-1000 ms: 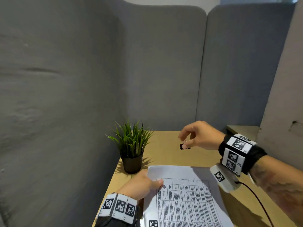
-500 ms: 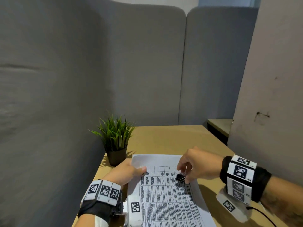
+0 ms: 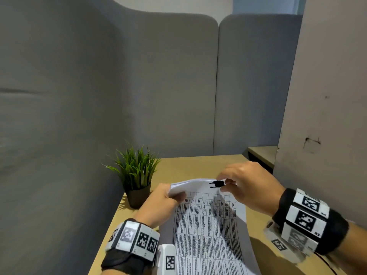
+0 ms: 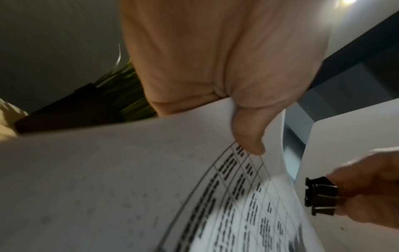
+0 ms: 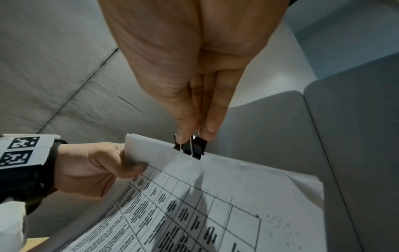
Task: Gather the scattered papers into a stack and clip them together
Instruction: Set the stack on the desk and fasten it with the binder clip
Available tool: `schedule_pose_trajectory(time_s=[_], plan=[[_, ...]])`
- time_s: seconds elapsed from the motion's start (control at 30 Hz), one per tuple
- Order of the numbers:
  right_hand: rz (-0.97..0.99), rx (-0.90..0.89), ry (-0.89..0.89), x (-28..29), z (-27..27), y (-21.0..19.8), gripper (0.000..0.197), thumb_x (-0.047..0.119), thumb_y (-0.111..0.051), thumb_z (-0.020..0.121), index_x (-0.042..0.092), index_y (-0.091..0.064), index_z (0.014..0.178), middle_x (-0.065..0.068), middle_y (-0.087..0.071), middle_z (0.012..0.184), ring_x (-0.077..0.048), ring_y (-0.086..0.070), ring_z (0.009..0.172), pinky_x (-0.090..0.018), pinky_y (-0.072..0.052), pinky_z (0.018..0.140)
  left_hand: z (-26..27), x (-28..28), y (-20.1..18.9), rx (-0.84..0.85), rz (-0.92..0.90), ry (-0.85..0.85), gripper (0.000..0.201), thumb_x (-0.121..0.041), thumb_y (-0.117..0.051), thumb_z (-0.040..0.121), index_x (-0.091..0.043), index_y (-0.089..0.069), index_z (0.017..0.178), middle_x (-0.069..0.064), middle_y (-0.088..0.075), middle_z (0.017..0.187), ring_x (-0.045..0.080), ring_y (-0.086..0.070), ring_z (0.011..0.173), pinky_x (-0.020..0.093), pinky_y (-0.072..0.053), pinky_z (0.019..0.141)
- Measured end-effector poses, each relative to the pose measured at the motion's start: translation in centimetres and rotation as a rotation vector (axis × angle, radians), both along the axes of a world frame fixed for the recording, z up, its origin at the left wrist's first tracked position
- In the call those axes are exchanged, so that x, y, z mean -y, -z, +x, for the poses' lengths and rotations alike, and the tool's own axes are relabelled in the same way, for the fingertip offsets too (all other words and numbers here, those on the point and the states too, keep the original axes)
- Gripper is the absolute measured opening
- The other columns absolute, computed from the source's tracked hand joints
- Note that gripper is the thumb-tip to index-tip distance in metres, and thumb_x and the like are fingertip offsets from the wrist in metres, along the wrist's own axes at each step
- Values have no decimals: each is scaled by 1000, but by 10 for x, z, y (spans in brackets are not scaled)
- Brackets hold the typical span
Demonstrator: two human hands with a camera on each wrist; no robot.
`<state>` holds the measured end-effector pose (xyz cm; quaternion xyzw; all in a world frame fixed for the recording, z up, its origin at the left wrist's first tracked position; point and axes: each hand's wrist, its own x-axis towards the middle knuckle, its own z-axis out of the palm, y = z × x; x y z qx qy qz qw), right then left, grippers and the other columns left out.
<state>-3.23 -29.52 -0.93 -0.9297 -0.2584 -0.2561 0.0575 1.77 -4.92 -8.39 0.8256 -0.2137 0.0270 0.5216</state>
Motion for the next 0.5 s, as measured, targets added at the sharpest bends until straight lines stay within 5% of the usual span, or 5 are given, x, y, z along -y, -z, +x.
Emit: schedule_pose_trajectory(time_s=[0.23,0.33,0.5], plan=[[-3,150,-30,5,-4,8,13,11,-79,81,21,-72,85,11,-68,72,-11,-63,60,-30,-53,50,-4,9,-6,67,95,48,28,-40,-54,91,-21,-68,106,16,-64,78,17,-50,66,33,-40,64],[-31,173,-18,5,-4,7,13,8,-75,83,20,-69,81,9,-64,69,-15,-59,56,-33,-50,47,-9,13,-11,115,116,78,17,-25,-54,98,-18,-69,100,-7,-54,61,8,-41,54,24,-35,56],[-81,149,-35,2,-8,4,16,6,-70,84,21,-66,79,9,-61,67,-15,-56,55,-34,-47,45,-15,15,-16,139,132,90,24,-16,-54,99,-28,-63,80,-18,-49,48,-1,-36,45,15,-30,49]])
